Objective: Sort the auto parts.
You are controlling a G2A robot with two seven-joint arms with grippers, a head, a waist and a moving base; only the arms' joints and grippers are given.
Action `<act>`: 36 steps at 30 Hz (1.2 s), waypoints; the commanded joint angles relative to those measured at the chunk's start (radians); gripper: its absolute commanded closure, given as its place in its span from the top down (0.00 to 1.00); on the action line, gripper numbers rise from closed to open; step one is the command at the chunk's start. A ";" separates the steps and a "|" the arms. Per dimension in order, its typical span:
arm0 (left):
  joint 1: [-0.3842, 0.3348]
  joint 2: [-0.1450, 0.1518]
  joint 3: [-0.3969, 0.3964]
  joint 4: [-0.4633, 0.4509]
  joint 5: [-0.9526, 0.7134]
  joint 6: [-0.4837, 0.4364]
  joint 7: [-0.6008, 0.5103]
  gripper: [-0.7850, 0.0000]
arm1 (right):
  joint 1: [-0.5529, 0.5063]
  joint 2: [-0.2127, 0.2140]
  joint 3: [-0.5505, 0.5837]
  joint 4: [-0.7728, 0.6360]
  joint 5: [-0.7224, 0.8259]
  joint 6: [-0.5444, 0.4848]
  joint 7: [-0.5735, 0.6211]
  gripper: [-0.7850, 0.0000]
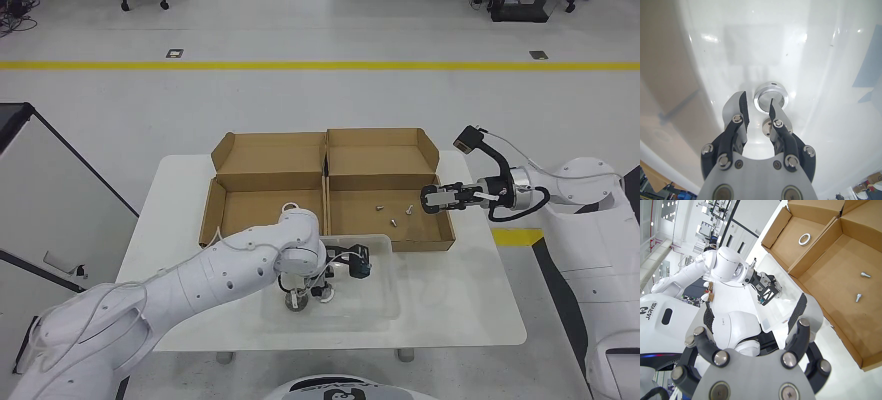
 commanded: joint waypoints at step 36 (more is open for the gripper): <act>-0.011 -0.023 -0.016 0.007 -0.003 0.022 0.004 0.00 | 0.000 0.000 0.000 0.000 0.000 0.000 0.000 1.00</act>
